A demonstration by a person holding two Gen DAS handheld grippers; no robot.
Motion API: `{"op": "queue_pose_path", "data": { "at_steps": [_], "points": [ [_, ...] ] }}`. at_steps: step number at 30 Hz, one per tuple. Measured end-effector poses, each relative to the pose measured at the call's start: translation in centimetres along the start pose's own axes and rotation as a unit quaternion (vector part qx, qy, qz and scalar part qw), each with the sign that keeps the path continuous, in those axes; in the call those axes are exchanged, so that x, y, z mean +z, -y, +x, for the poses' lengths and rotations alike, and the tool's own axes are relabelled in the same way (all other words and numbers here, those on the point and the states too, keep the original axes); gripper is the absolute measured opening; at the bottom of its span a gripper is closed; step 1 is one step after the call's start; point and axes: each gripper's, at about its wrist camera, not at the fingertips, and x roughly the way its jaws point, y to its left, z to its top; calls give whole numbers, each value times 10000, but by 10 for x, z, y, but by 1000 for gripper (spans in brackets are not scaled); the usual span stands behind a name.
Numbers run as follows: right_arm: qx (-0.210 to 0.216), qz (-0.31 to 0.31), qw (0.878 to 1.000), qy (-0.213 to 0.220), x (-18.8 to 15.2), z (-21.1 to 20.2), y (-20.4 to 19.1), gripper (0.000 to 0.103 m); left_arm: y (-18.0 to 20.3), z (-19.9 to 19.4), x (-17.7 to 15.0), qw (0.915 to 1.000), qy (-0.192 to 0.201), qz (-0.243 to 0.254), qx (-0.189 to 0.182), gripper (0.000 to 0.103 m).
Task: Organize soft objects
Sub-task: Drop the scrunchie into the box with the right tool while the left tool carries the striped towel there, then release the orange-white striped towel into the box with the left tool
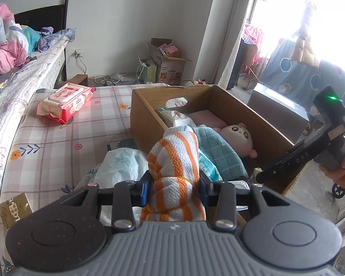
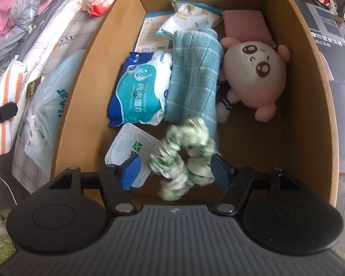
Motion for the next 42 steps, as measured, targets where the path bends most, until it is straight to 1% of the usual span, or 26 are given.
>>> {"op": "queue_pose_path", "data": {
  "at_steps": [3, 5, 8, 10, 13, 15, 18, 20, 23, 25, 26, 27, 29, 31, 33, 36, 38, 42],
  "points": [
    [253, 117, 9992, 275, -3, -14, 3, 77, 11, 9, 10, 9998, -83, 55, -173, 41],
    [338, 238, 9977, 542, -5, -30, 7, 77, 21, 20, 19, 9989, -208, 42, -412, 41],
    [470, 497, 9912, 1129, -16, -57, 13, 78, 38, 44, 35, 9953, -512, -50, -823, 41],
    [546, 695, 9831, 1603, -29, -78, 21, 80, 56, 66, 46, 9920, -728, -53, -1030, 41],
    [474, 897, 9723, 2104, -52, -102, 29, 82, 85, 100, 58, 9869, -1033, -39, -1235, 41],
    [417, 1027, 9670, 2294, -67, -111, 34, 82, 104, 123, 65, 9819, -1253, -124, -1418, 41],
    [322, 1253, 9588, 2528, -91, -122, 44, 82, 131, 155, 71, 9788, -1444, -248, -1431, 41],
    [307, 1398, 9539, 2637, -104, -127, 51, 83, 147, 176, 75, 9793, -1486, -336, -1333, 42],
    [319, 1591, 9478, 2745, -118, -132, 61, 83, 163, 198, 76, 9786, -1456, -607, -1322, 43],
    [302, 1702, 9447, 2787, -126, -132, 67, 83, 169, 211, 74, 9762, -1530, -726, -1357, 48],
    [301, 1743, 9437, 2794, -128, -131, 70, 83, 171, 217, 71, 9737, -1626, -774, -1392, 55],
    [306, 1787, 9428, 2799, -133, -131, 73, 83, 173, 221, 69, 9714, -1735, -819, -1401, 59],
    [321, 1861, 9411, 2805, -138, -130, 78, 83, 173, 225, 64, 9684, -1857, -848, -1431, 62],
    [333, 1914, 9398, 2811, -142, -128, 82, 83, 172, 226, 63, 9689, -1888, -832, -1369, 63],
    [359, 1969, 9386, 2810, -143, -126, 86, 83, 168, 223, 64, 9690, -1882, -846, -1362, 63],
    [408, 2004, 9378, 2806, -145, -124, 87, 83, 161, 211, 68, 9712, -1766, -843, -1362, 64],
    [444, 1996, 9377, 2810, -142, -123, 86, 83, 157, 196, 75, 9741, -1629, -765, -1366, 66],
    [534, 1942, 9374, 2842, -136, -119, 81, 83, 147, 161, 82, 9817, -1334, -446, -1281, 72]
  ]
}}
